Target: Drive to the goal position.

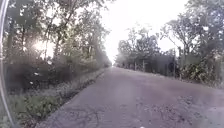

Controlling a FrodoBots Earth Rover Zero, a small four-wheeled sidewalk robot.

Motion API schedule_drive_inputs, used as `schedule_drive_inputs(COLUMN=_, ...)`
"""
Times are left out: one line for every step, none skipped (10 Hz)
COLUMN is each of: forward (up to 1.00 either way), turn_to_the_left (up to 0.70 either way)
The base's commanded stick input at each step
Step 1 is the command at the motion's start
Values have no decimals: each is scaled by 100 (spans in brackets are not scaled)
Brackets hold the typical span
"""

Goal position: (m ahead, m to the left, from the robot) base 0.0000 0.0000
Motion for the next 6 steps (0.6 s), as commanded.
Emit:
schedule_drive_inputs(forward=10, turn_to_the_left=1)
schedule_drive_inputs(forward=10, turn_to_the_left=1)
schedule_drive_inputs(forward=10, turn_to_the_left=1)
schedule_drive_inputs(forward=10, turn_to_the_left=1)
schedule_drive_inputs(forward=10, turn_to_the_left=1)
schedule_drive_inputs(forward=10, turn_to_the_left=1)
